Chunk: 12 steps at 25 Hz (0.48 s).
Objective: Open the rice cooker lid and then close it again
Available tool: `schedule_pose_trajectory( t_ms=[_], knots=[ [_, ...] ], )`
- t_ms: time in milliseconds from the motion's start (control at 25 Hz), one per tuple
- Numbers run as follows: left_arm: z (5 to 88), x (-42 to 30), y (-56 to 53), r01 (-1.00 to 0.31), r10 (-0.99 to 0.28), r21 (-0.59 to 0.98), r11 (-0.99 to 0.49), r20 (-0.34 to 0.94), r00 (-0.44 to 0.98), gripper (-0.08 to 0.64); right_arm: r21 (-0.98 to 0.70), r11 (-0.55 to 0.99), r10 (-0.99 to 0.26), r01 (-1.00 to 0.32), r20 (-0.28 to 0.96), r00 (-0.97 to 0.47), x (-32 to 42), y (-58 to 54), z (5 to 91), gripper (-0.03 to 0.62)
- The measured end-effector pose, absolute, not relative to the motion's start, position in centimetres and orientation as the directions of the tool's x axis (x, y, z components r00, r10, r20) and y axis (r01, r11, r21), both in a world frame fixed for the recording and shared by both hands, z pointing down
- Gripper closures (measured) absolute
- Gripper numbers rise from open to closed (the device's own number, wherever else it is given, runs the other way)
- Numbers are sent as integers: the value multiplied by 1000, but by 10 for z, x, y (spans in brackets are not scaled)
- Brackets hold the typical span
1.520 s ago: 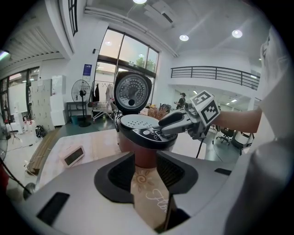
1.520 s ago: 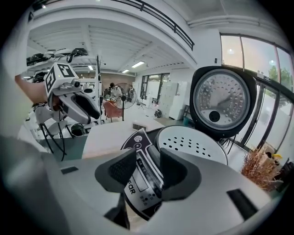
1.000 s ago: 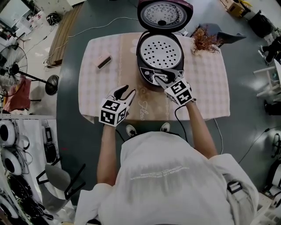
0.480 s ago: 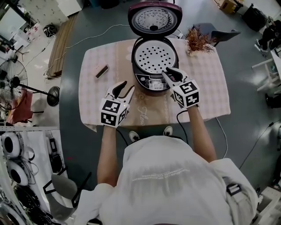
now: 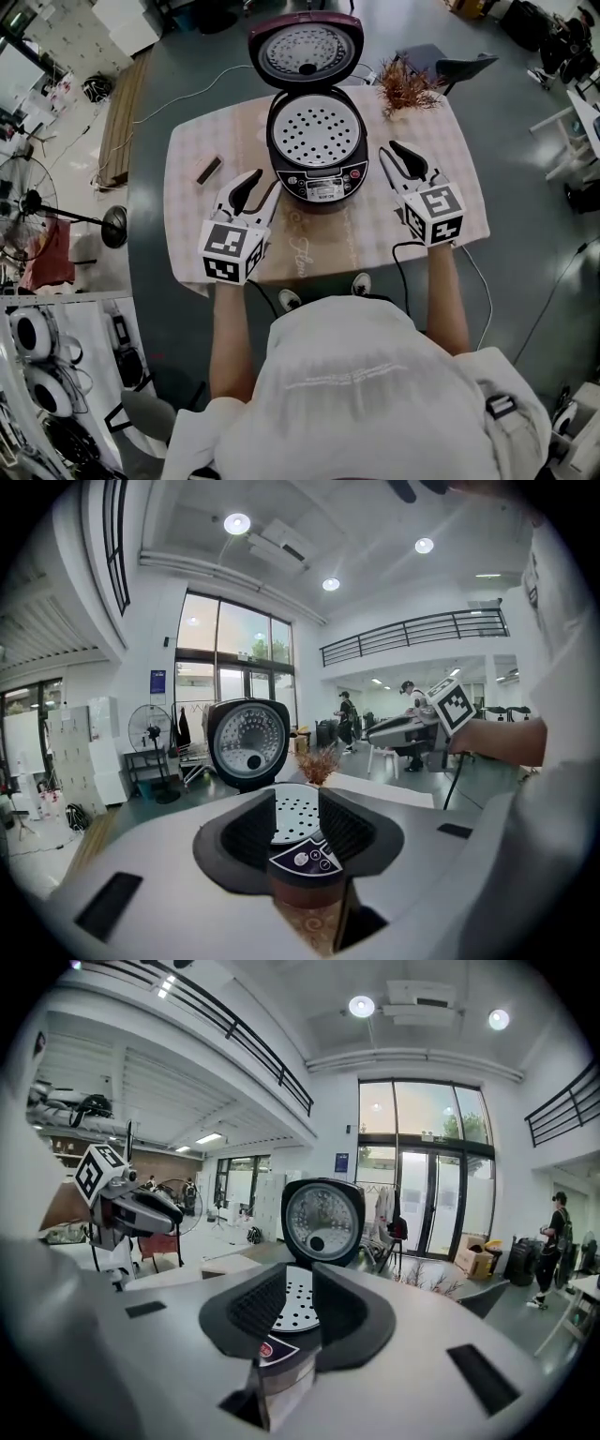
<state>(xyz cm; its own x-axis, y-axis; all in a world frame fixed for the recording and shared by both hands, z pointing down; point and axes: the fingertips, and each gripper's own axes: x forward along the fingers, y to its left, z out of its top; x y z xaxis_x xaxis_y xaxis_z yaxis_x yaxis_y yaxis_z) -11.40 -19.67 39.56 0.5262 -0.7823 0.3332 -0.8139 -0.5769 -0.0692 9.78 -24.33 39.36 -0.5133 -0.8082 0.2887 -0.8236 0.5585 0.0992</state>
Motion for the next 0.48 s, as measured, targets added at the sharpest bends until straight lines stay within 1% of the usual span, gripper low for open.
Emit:
schedule_pose_trajectory(
  t_ms=[200,480],
  knots=[
    [381,-113,-196,-823,-798,-69,-564,303,521,403,141,522,-840,-841,257,-478,127,-227,379,489],
    [394,-101,-194,-823,-787,-50,-566,329,522,407,130,514,-845,-848,250,-474,142,-227,385,490]
  ],
)
